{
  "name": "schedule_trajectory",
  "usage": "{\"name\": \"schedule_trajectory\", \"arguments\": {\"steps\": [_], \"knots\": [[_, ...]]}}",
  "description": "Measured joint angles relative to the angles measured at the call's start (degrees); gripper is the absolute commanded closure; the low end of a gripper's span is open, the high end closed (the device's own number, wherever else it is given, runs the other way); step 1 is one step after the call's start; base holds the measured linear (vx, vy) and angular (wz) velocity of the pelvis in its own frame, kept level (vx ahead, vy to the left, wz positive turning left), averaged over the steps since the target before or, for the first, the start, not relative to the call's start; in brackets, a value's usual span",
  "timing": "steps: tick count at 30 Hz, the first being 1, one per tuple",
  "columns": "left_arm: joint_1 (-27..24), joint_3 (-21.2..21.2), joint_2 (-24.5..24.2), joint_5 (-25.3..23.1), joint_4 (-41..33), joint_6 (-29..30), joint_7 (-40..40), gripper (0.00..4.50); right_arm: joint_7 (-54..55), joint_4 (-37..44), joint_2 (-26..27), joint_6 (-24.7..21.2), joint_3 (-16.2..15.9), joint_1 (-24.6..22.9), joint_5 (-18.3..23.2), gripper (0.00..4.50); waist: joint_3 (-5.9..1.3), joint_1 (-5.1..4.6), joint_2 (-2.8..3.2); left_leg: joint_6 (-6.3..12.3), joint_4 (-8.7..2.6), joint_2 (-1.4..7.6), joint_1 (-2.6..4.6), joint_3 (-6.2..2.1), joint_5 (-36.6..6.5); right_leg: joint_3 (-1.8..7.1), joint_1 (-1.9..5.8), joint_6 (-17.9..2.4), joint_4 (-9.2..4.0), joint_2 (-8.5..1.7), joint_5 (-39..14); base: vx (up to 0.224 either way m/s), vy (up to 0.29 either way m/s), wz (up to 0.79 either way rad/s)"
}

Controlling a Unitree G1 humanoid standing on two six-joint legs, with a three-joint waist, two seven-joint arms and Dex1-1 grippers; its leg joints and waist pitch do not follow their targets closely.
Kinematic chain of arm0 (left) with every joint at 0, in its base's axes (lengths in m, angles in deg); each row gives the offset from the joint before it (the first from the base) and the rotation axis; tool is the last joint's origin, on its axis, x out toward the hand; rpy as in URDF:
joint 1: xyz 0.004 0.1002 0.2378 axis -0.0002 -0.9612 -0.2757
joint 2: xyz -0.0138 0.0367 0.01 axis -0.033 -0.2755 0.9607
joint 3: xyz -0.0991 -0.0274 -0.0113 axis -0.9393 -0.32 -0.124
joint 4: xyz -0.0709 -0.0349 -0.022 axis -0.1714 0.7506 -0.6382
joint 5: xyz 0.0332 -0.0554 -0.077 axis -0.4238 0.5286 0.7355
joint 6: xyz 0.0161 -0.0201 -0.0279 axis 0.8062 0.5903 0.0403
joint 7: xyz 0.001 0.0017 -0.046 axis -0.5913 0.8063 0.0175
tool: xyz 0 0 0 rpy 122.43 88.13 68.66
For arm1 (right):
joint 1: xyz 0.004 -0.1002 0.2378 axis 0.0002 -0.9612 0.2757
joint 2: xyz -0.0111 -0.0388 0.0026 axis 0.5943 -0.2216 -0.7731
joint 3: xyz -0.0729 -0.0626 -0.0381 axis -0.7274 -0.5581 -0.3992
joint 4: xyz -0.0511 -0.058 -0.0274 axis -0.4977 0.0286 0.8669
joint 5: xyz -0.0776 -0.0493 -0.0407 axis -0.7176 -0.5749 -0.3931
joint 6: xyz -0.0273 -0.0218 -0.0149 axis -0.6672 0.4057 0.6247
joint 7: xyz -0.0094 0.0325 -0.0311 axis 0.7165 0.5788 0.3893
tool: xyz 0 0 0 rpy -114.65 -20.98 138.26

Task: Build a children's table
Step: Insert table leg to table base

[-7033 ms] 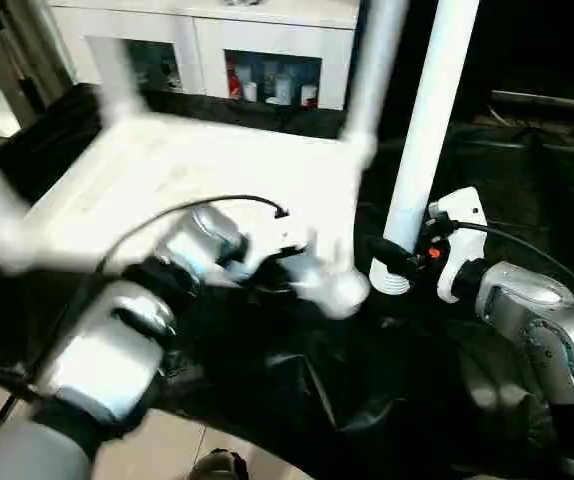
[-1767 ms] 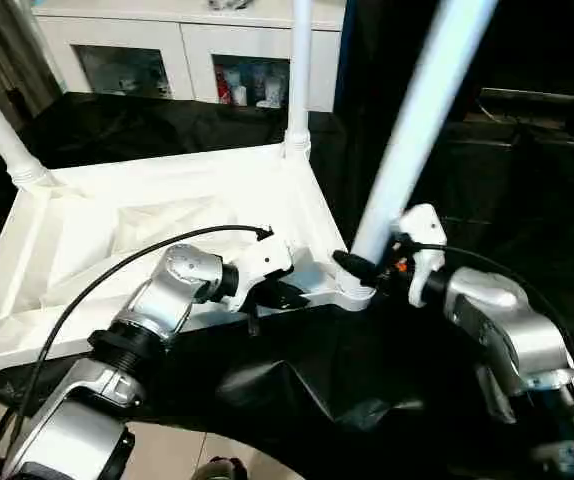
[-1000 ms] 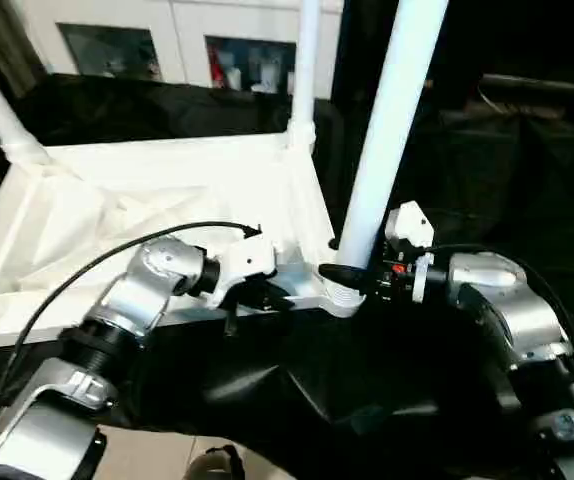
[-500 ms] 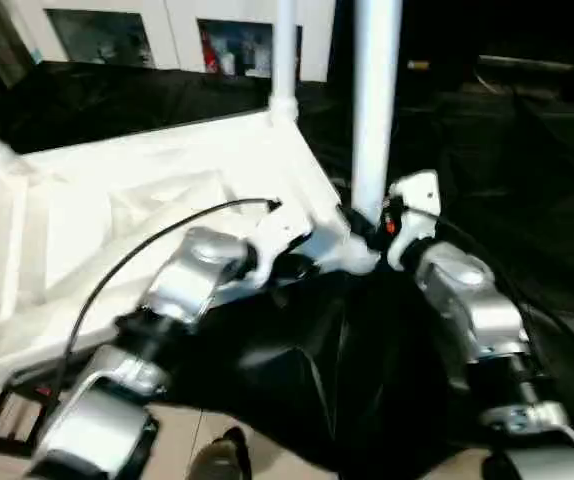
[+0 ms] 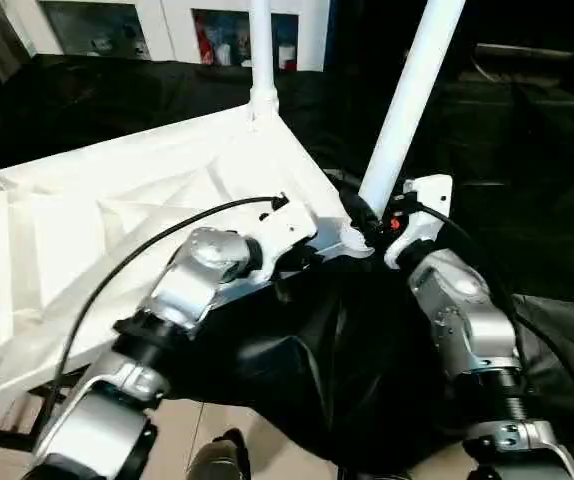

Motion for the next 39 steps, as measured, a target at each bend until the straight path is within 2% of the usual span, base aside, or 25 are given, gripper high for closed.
{"name": "schedule_trajectory", "arguments": {"steps": [4,7,11,12,14,17,19,22,25,27,31,34,35,36,39], "knots": [[-0.1,0.3,-1.8,0.2,0.2,-5.0,3.4,4.50,-2.6,3.1,-2.2,-2.4,0.6,-1.2,1.7,2.59,-0.09,0.54,0.18,-0.04,-0.25,1.11,-0.14,1.50,0.0,-0.11,-0.20,0.3,0.13,0.11,0.8,0.053,-0.053,0.11],[0.3,0.6,-2.5,0.2,1.1,-8.1,5.2,4.50,-3.8,5.1,-3.6,-4.1,0.7,-1.9,2.2,2.59,-0.25,0.89,0.45,0.19,0.01,1.34,-0.35,1.53,0.3,-0.26,-0.29,0.3,0.28,0.24,0.4,0.071,-0.014,-0.01],[2.2,1.3,-3.3,0.6,5.6,-14.1,7.8,4.50,-5.3,9.3,-5.6,-7.1,0.5,-4.1,3.9,2.59,-0.56,1.20,0.96,0.67,0.70,1.26,-0.98,1.65,0.0,-0.18,-0.63,0.3,0.40,0.10,0.4,0.015,0.003,0.00],[2.4,1.3,-3.5,0.7,5.9,-14.6,8.6,4.22,-5.3,9.8,-5.6,-7.4,0.5,-4.3,4.1,2.59,-0.57,1.18,0.97,0.70,0.85,1.24,-1.13,1.66,0.0,-0.16,-0.76,0.3,0.53,0.06,0.4,0.000,0.000,0.00],[2.5,1.1,-3.9,1.6,6.3,-14.5,10.4,3.93,-5.3,11.8,-5.8,-8.5,0.5,-5.3,4.6,2.59,-0.61,1.20,1.03,0.88,1.33,1.28,-1.36,1.65,-0.1,-0.16,-0.89,0.3,0.84,0.03,0.4,0.000,0.000,0.00],[2.3,0.8,-4.8,2.8,6.6,-14.3,13.2,3.86,-5.2,13.9,-6.2,-9.3,0.7,-6.6,5.6,2.59,-0.67,1.21,1.13,0.91,1.89,1.34,-1.51,1.60,-0.2,-0.14,-0.94,0.2,1.20,0.00,0.3,0.000,0.000,0.00],[2.1,-0.2,-4.9,3.5,6.8,-14.3,13.7,3.56,-5.1,15.1,-7.0,-9.9,1.5,-7.2,5.6,2.59,-0.68,1.21,1.14,0.76,2.22,1.35,-1.49,1.58,-0.2,-0.09,-0.89,0.1,1.45,-0.03,0.4,0.000,0.000,0.00],[2.2,-1.8,-4.9,6.0,6.9,-14.4,14.7,3.40,-5.5,15.9,-7.9,-11.2,1.7,-7.7,6.2,2.59,-0.68,1.24,1.14,0.42,2.46,1.37,-1.41,1.58,-0.2,-0.04,-0.81,0.0,1.63,-0.06,0.6,-0.051,0.005,0.01],[2.7,-5.6,-4.3,11.2,6.9,-10.9,16.3,3.04,-7.2,16.7,-8.9,-13.2,1.4,-8.1,7.4,2.59,-0.68,1.32,1.14,0.39,2.74,1.37,-1.38,1.59,-0.1,0.03,-0.84,0.0,2.02,-0.10,0.6,0.000,0.000,0.00],[4.1,-9.3,-3.0,14.9,6.9,-7.4,15.8,3.03,-8.0,17.4,-9.7,-14.1,1.4,-8.1,8.2,2.59,-0.68,1.45,1.14,0.39,2.78,1.37,-1.39,1.57,-0.1,0.02,-0.84,-0.1,2.11,-0.10,0.6,0.000,0.000,0.00],[9.3,-18.1,3.1,24.7,4.2,3.0,8.6,2.70,-11.2,19.8,-11.2,-19.0,1.2,-8.1,12.1,2.59,-0.72,1.67,1.10,0.60,3.01,1.39,-1.46,1.57,0.1,-0.02,-0.81,-0.1,2.27,-0.14,0.7,0.000,0.000,0.00],[10.0,-18.9,7.6,30.0,0.7,8.1,6.2,2.55,-13.2,22.4,-11.6,-22.2,0.9,-8.0,15.2,2.59,-0.89,1.68,1.06,0.74,3.19,1.37,-1.59,1.56,0.0,-0.01,-0.82,-0.1,2.24,-0.17,0.7,0.000,0.000,0.00],[10.0,-19.1,8.6,31.1,0.3,9.7,5.6,2.28,-13.8,22.8,-11.9,-22.9,0.8,-8.0,15.7,2.59,-0.89,1.61,1.05,0.80,3.25,1.38,-1.64,1.56,0.0,-0.01,-0.83,-0.1,2.27,-0.17,0.7,0.000,0.000,0.00],[10.0,-19.3,9.5,32.3,0.2,11.2,5.1,2.21,-14.1,23.0,-12.3,-23.6,0.9,-8.0,16.3,2.59,-0.90,1.58,1.04,0.82,3.29,1.38,-1.64,1.55,0.0,-0.02,-0.83,-0.1,2.31,-0.17,0.7,0.000,0.000,0.00],[9.9,-20.1,11.0,34.0,-0.8,14.8,4.2,2.03,-14.4,23.4,-13.5,-25.1,1.1,-8.0,16.8,2.59,-0.90,1.53,1.04,0.79,3.46,1.44,-1.65,1.49,0.0,-0.07,-0.83,-0.1,2.42,-0.14,0.7,0.000,0.000,0.00]]}}
